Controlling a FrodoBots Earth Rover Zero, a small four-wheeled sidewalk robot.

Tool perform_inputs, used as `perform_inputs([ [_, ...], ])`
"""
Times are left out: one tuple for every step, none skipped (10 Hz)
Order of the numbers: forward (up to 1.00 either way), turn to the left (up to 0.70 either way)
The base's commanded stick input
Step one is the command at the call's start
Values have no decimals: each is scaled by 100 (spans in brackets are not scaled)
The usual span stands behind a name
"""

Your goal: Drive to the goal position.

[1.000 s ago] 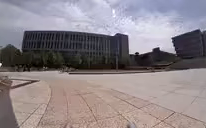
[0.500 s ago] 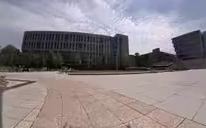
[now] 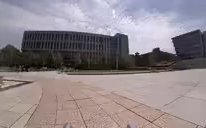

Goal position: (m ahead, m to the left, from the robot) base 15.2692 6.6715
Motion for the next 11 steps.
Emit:
perform_inputs([
  [45,10],
  [45,10],
  [45,10],
  [45,19],
  [45,27],
  [45,27],
  [45,18],
  [45,10],
  [45,3],
  [45,0],
  [45,0],
])
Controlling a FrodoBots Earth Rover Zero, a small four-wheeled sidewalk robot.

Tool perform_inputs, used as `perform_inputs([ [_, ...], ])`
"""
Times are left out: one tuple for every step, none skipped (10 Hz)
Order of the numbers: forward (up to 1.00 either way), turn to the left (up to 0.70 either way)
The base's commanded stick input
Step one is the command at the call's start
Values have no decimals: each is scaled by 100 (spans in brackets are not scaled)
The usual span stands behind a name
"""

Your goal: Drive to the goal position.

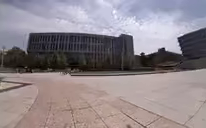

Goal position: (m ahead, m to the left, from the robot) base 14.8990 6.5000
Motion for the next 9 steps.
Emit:
perform_inputs([
  [45,6],
  [45,6],
  [45,5],
  [45,4],
  [45,2],
  [45,4],
  [45,2],
  [45,0],
  [45,0],
])
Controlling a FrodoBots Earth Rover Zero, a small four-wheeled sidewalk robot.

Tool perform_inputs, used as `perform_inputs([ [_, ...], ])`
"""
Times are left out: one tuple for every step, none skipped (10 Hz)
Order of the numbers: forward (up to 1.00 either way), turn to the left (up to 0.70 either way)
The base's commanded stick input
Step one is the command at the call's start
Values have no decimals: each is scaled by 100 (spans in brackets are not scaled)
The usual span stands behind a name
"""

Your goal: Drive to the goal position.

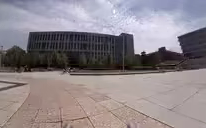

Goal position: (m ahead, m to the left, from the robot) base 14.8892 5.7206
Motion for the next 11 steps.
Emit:
perform_inputs([
  [45,1],
  [45,1],
  [45,0],
  [45,0],
  [45,0],
  [45,0],
  [45,0],
  [45,0],
  [45,5],
  [45,18],
  [45,27],
])
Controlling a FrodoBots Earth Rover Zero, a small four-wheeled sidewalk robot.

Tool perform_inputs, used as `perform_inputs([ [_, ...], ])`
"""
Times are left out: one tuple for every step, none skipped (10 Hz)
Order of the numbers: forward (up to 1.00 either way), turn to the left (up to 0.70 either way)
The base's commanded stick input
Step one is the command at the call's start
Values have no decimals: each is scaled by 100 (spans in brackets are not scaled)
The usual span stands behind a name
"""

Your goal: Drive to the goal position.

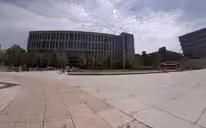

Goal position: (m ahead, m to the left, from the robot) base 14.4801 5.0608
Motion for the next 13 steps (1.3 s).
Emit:
perform_inputs([
  [45,27],
  [45,27],
  [45,27],
  [45,27],
  [45,27],
  [45,22],
  [45,16],
  [45,14],
  [45,12],
  [45,0],
  [45,0],
  [45,2],
  [45,6],
])
